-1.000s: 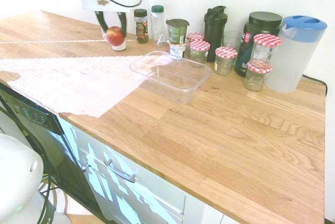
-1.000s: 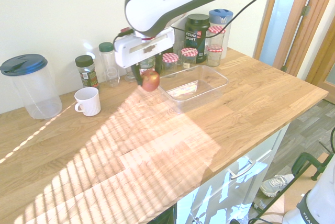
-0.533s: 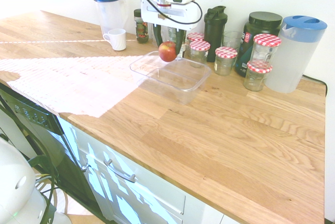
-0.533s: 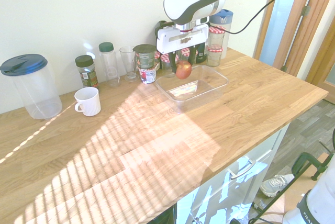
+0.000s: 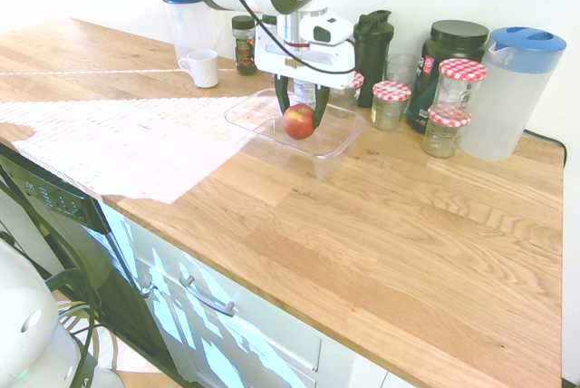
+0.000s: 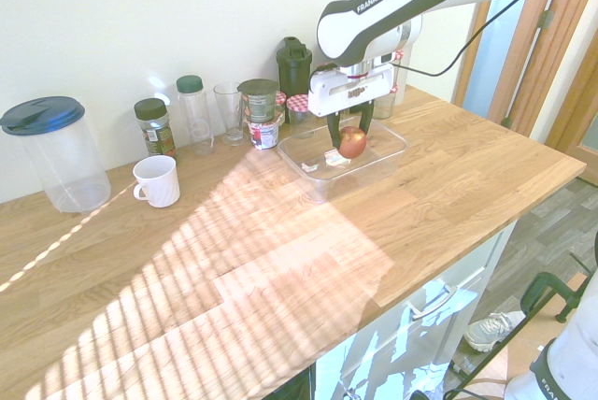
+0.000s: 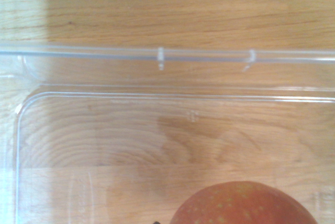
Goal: Put the apple into the container
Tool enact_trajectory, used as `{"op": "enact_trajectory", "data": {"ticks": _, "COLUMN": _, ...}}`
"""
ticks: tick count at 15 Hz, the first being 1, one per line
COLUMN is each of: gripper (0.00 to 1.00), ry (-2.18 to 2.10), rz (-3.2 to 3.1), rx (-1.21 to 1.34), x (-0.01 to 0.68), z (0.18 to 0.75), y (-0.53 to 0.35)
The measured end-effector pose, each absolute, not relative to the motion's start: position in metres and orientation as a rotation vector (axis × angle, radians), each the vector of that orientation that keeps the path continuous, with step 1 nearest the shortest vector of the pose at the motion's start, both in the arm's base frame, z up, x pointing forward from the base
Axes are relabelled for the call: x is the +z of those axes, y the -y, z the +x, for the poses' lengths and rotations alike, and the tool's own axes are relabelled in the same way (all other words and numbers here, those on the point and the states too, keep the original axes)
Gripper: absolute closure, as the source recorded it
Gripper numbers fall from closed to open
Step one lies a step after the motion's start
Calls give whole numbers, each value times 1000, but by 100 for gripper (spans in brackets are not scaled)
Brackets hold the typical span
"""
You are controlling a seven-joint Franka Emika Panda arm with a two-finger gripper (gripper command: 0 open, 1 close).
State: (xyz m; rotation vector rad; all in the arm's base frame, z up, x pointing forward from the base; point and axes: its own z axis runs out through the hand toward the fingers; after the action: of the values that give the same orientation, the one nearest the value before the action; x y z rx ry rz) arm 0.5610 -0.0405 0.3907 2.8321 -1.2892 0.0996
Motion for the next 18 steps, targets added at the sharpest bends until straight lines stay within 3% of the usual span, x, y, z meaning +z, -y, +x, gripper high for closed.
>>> {"op": "enact_trajectory", "data": {"ticks": 3, "gripper": 100, "ry": 1277, "rz": 2850, "rx": 156, "x": 379, "z": 569, "y": 29}}
{"op": "enact_trajectory", "data": {"ticks": 4, "gripper": 0, "ry": 1281, "rz": 2845, "rx": 148, "x": 373, "z": 570, "y": 28}}
{"op": "enact_trajectory", "data": {"ticks": 14, "gripper": 0, "ry": 1281, "rz": 2827, "rx": 150, "x": 371, "z": 572, "y": 23}}
{"op": "enact_trajectory", "data": {"ticks": 18, "gripper": 0, "ry": 1289, "rz": 2828, "rx": 180, "x": 410, "z": 575, "y": 24}}
